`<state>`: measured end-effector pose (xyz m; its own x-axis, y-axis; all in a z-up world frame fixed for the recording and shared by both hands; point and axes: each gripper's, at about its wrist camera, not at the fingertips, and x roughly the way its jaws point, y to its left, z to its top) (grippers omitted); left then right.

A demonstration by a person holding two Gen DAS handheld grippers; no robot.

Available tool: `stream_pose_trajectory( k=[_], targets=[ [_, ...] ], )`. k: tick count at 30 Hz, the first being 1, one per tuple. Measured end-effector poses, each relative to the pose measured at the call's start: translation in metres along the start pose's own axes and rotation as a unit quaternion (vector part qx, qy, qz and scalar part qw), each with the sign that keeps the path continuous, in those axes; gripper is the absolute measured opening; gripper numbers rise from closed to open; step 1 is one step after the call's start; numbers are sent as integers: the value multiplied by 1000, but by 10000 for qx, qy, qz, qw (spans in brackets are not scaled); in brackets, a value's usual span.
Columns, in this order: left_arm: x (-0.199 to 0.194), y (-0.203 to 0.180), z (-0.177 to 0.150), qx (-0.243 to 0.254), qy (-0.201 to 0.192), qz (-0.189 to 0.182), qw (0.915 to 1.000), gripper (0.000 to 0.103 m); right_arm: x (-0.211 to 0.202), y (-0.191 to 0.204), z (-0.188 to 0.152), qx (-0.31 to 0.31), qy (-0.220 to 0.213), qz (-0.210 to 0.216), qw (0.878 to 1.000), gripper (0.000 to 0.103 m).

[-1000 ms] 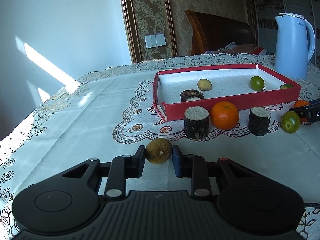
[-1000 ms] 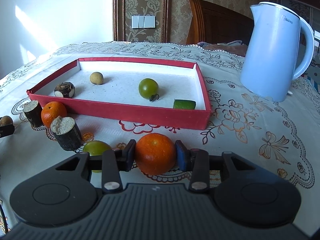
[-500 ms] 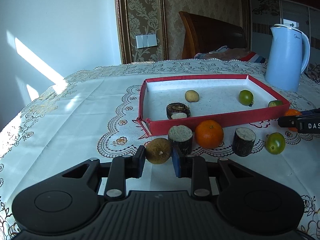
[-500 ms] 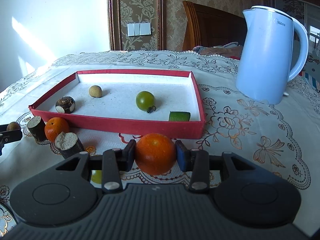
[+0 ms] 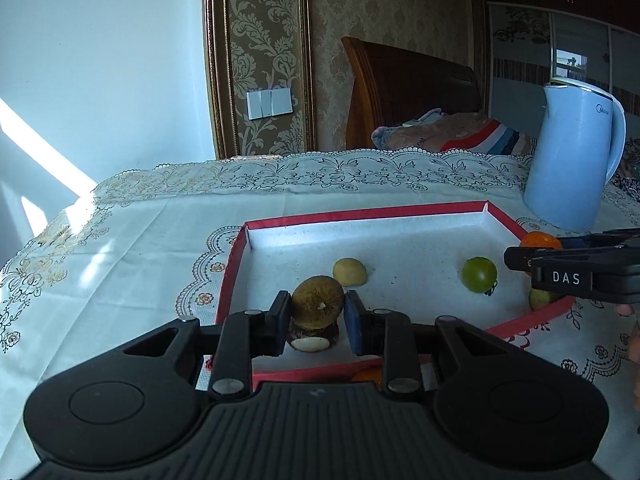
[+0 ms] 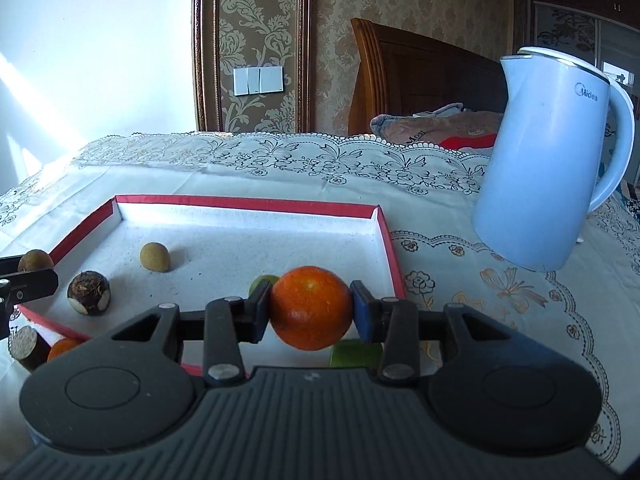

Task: Organize fruits
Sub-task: 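Carry the brown fruit in the left tool into the tray while the right tool carries the orange, then open the left tool to drop the brown fruit while the right tool releases the orange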

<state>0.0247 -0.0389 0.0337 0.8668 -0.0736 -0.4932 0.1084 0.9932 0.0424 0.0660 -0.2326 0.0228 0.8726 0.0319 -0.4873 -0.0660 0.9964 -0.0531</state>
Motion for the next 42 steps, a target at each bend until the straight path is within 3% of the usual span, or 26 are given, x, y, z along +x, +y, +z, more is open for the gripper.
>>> stream_pose_trajectory(
  k=[12,22,35,42],
  targets=[
    [68,-9,27,-208,191,186,9994,28,56,-6,18,209,299,-175,9992,39],
    [97,-1,29,-427,398,409,9975,28,90,-5,21,175,524,-296,9980,39],
    [106,0,31,-511,681,453,9953,28,95,-5,20,145,624,-253,9976,39],
    [104,-6,31,-348,602,525,9962,28,95,-7,20,172,638,-225,9976,39]
  ],
)
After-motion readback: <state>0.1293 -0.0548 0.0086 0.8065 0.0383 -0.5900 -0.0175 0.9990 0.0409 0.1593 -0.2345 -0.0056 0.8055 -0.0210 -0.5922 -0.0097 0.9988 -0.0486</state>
